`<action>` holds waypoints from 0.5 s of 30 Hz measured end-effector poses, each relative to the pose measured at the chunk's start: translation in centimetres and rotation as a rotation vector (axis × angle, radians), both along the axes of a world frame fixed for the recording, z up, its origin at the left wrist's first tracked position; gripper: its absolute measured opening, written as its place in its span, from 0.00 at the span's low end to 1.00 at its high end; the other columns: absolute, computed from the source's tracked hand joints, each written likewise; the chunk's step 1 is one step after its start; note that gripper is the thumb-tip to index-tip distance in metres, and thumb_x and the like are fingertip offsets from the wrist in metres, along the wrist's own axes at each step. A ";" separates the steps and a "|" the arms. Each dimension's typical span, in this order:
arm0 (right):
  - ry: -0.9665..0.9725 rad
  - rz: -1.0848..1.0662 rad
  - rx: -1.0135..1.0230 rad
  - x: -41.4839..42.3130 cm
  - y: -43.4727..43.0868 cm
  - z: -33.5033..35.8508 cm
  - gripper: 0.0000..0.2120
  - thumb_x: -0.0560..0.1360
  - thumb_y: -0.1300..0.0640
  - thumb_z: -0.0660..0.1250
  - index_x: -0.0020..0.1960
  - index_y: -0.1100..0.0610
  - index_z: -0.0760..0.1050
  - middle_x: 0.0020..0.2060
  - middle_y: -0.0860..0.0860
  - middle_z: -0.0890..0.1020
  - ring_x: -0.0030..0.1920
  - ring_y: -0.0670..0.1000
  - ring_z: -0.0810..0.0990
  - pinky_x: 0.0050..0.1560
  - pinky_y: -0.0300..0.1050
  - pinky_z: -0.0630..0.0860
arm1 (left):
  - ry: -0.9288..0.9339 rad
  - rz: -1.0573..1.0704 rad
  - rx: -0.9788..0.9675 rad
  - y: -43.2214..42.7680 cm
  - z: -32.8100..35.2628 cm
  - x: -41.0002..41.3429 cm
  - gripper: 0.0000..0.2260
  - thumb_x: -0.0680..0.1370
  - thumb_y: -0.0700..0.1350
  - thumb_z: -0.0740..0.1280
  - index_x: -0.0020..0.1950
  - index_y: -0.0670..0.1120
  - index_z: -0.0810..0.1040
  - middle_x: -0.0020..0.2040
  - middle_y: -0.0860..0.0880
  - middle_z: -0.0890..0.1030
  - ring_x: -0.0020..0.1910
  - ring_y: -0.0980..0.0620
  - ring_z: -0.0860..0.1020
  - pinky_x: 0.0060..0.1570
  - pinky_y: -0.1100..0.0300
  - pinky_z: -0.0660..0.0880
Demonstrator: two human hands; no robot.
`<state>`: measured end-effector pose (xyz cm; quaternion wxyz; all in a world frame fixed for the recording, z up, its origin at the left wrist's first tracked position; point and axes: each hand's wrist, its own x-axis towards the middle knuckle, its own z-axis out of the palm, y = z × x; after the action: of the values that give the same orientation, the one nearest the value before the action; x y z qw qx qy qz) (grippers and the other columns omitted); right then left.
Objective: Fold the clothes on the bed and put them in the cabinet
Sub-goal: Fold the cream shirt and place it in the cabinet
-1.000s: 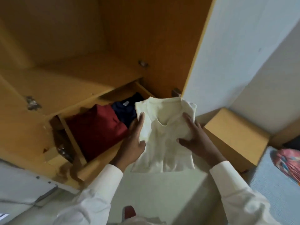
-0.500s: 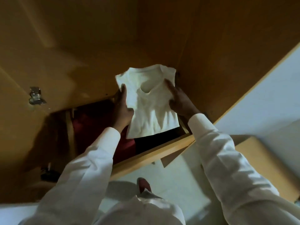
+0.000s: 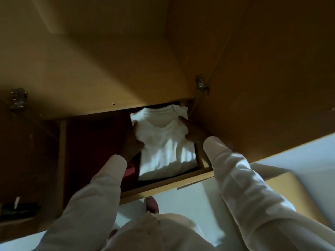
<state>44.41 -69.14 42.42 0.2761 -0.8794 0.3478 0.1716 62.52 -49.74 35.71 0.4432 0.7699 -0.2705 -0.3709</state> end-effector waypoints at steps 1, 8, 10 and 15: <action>0.017 -0.002 0.018 0.2 -0.3 -0.3 0.42 0.77 0.68 0.64 0.80 0.52 0.43 0.79 0.58 0.48 0.77 0.62 0.55 0.69 0.52 0.65 | 0.003 -0.011 0.026 -0.1 -0.4 0.3 0.45 0.71 0.25 0.67 0.80 0.49 0.50 0.80 0.45 0.51 0.77 0.44 0.55 0.67 0.45 0.69; 0.288 0.070 -0.107 2.5 -0.4 -0.9 0.38 0.79 0.58 0.64 0.81 0.51 0.44 0.79 0.57 0.42 0.74 0.64 0.61 0.67 0.54 0.70 | 0.013 -0.051 0.179 -0.7 -0.7 0.1 0.43 0.73 0.29 0.68 0.80 0.54 0.50 0.79 0.43 0.53 0.70 0.35 0.66 0.44 0.56 0.75; 0.312 0.055 -0.183 3.0 1.0 -1.5 0.36 0.79 0.55 0.63 0.80 0.51 0.47 0.79 0.58 0.42 0.73 0.65 0.62 0.68 0.57 0.69 | -0.025 -0.061 0.172 -0.8 -0.9 0.1 0.44 0.73 0.28 0.67 0.80 0.52 0.50 0.79 0.42 0.53 0.71 0.35 0.65 0.43 0.57 0.74; 0.170 -0.101 -0.280 2.3 5.5 -3.7 0.36 0.78 0.57 0.63 0.79 0.57 0.49 0.77 0.59 0.51 0.73 0.64 0.63 0.66 0.55 0.69 | -0.202 -0.192 0.257 -0.7 -1.3 0.7 0.43 0.74 0.29 0.67 0.80 0.47 0.44 0.80 0.42 0.44 0.78 0.42 0.50 0.67 0.54 0.64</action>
<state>46.71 -63.64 38.72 0.1288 -0.8731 0.4341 0.1810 63.17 -50.47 34.38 0.2743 0.8244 -0.3361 -0.3636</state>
